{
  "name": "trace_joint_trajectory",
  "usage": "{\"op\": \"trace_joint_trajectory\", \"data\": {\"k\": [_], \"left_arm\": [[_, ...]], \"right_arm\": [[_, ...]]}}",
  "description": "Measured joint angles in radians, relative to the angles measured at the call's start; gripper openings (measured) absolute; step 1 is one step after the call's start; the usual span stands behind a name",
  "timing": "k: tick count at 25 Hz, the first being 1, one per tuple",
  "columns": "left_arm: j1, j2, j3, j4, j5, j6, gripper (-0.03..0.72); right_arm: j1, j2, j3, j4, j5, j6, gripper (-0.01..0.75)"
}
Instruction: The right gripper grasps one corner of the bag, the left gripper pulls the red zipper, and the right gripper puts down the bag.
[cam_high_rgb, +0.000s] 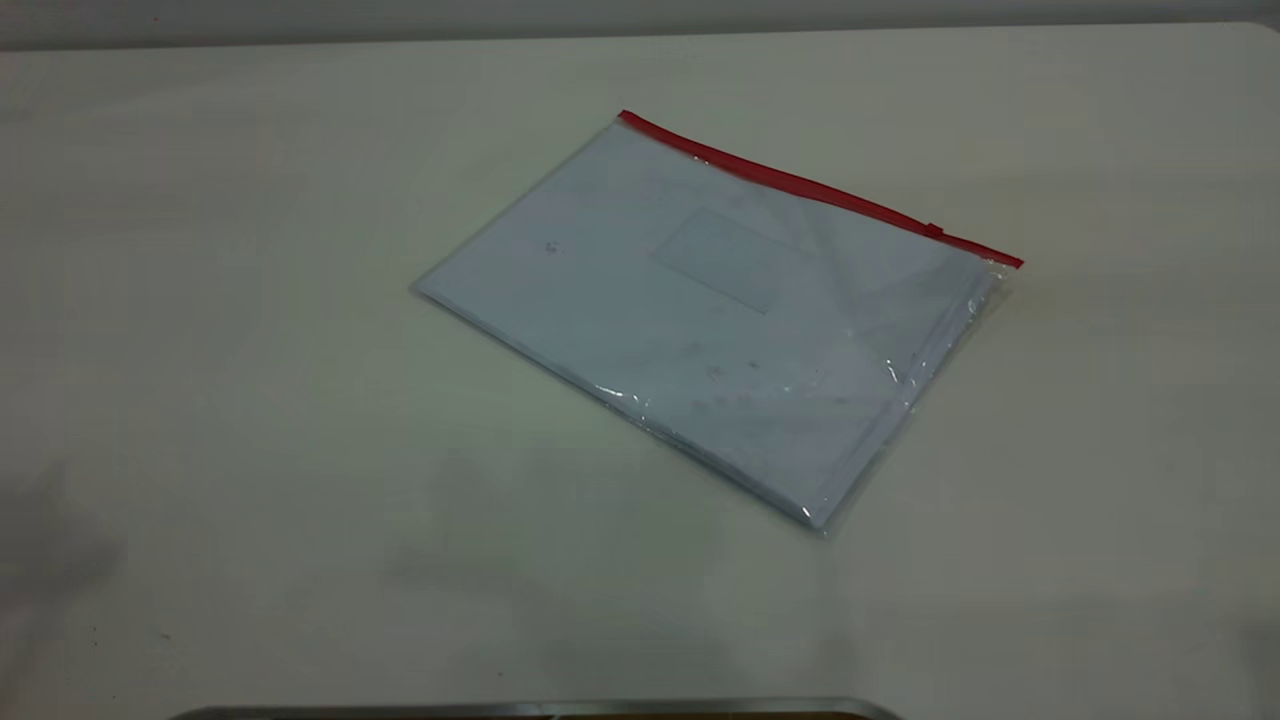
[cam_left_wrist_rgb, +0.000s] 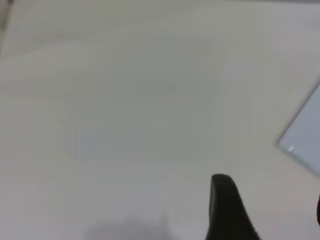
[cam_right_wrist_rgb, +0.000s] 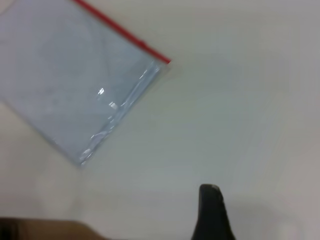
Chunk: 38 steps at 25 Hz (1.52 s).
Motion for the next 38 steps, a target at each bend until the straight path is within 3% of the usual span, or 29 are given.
{"op": "trace_joint_trajectory", "data": {"k": [8,12,18,23,33,38], "left_arm": [[-0.005,0.366,-0.163,-0.050,-0.070,0.068,0.482],[-0.067,0.514,-0.246,-0.071,-0.062,0.162,0.482],[-0.185,0.680,-0.352,-0.082,0.008,0.246,0.482],[-0.243,0.782,-0.449,-0.082,0.121,0.261,0.482],[-0.260,0.854,-0.509,-0.124,0.182,0.279,0.482],[-0.260,0.854,-0.509,-0.126,0.194,0.280,0.482]], "right_arm": [[0.000,0.195,0.000,0.165,-0.111,-0.101,0.578],[0.000,0.354,-0.001,0.302,-0.201,-0.241,0.578],[0.000,0.641,-0.002,0.545,-0.338,-0.542,0.578],[0.000,0.881,-0.003,0.775,-0.414,-0.787,0.578],[0.000,1.284,-0.108,1.273,-0.456,-1.347,0.578],[0.000,1.420,-0.190,1.372,-0.457,-1.472,0.578]]}}
